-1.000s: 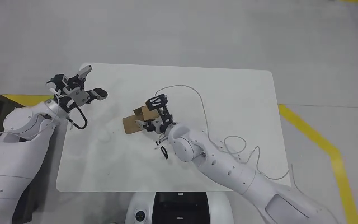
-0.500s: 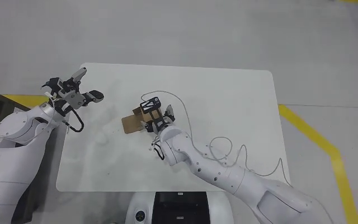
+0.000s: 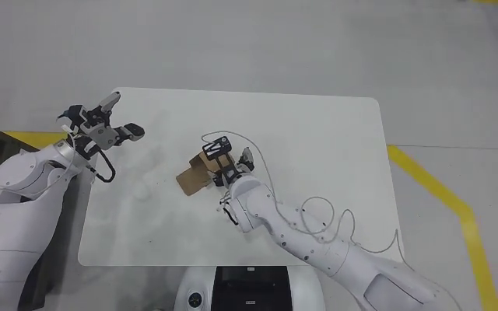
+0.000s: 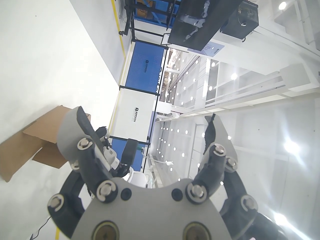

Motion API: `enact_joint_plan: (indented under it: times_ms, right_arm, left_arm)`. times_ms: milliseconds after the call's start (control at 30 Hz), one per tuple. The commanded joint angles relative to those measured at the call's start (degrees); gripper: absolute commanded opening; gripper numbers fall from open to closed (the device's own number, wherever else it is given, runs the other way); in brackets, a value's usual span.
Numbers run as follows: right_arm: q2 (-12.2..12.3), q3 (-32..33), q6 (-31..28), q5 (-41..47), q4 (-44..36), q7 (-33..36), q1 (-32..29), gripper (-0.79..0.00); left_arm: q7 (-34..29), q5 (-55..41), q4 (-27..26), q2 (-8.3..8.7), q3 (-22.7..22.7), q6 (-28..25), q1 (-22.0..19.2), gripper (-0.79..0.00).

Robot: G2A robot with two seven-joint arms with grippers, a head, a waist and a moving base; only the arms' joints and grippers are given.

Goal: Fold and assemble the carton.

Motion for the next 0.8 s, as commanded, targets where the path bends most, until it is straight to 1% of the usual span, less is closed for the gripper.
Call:
enact_joint_plan:
  times_ms: [0, 233, 367, 433, 533, 600, 767]
  right_arm:
    - [0.6, 1.5, -0.4, -1.9, -1.7, 1.3, -1.1, 0.000]
    - [2.8, 6.8, -1.1, -10.2, -6.8, 6.7, -5.5, 0.000]
    - [3.4, 9.7, -3.1, -9.6, -10.6, 5.8, -8.4, 0.000]
    - [3.4, 10.5, -5.0, -7.0, -12.5, 3.8, -9.8, 0.000]
    - [3.1, 10.5, -7.3, -4.7, -12.6, 1.8, -10.9, 0.000]
    - [2.7, 9.9, -8.0, -3.7, -11.1, 1.4, -10.9, 0.000]
    - [1.0, 8.3, -7.3, -1.0, -6.0, -0.8, -8.7, 0.000]
  left_arm:
    - [-0.3, 0.2, 0.1, -0.13, 0.2, 0.2, -0.5, 0.000]
    - [-1.2, 1.5, 0.5, -0.59, 1.2, 1.3, -2.4, 0.000]
    - [-1.6, 2.2, 0.7, -0.86, 2.0, 1.9, -3.5, 0.000]
    - [-1.7, 2.5, 0.7, -1.00, 2.2, 2.1, -4.0, 0.000]
    - [-1.9, 2.9, 0.7, -1.18, 2.5, 2.3, -4.5, 0.000]
    - [-2.0, 3.1, 0.6, -1.31, 2.7, 2.5, -4.8, 0.000]
    - [-2.2, 3.7, 0.7, -1.64, 3.3, 2.9, -5.3, 0.000]
